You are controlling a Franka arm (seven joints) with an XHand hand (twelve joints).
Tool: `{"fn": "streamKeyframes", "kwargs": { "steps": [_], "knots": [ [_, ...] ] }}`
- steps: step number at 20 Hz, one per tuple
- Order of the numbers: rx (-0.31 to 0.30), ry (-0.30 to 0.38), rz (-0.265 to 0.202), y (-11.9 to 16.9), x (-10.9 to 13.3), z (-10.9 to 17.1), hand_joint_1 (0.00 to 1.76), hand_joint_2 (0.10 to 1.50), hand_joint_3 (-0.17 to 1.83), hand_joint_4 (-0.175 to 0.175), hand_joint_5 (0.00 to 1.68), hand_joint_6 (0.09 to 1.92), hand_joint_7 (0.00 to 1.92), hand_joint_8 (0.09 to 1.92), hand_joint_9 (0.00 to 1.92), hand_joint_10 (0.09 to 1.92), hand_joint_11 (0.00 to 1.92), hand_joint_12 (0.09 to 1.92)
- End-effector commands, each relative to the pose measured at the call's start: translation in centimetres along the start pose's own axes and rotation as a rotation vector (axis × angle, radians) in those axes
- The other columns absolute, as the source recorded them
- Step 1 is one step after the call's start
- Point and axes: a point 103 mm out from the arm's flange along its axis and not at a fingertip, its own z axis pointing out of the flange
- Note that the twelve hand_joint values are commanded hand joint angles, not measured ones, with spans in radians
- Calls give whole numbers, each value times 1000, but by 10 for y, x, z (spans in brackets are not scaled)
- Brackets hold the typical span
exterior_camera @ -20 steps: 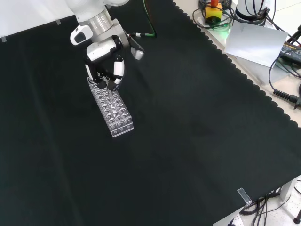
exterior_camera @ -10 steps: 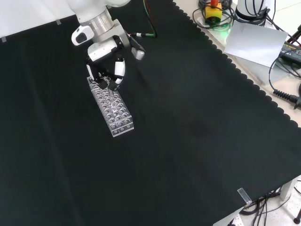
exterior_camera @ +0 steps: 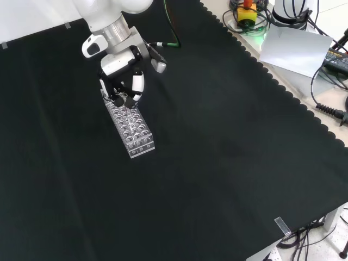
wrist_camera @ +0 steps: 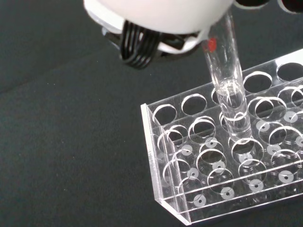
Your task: Put the test tube back in the rack.
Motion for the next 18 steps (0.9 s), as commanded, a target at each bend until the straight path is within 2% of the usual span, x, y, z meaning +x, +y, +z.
{"fn": "streamKeyframes", "kwargs": {
  "steps": [1, 18],
  "knots": [
    [7, -2, 2, 0, 0, 2, 1232, 635, 619, -175, 1414, 382, 1824, 382, 1734, 299, 1326, 903],
    [25, 16, 16, 2, -2, 7, 1232, 635, 620, -175, 1414, 381, 1824, 381, 1733, 300, 1322, 908]
  ]
}}
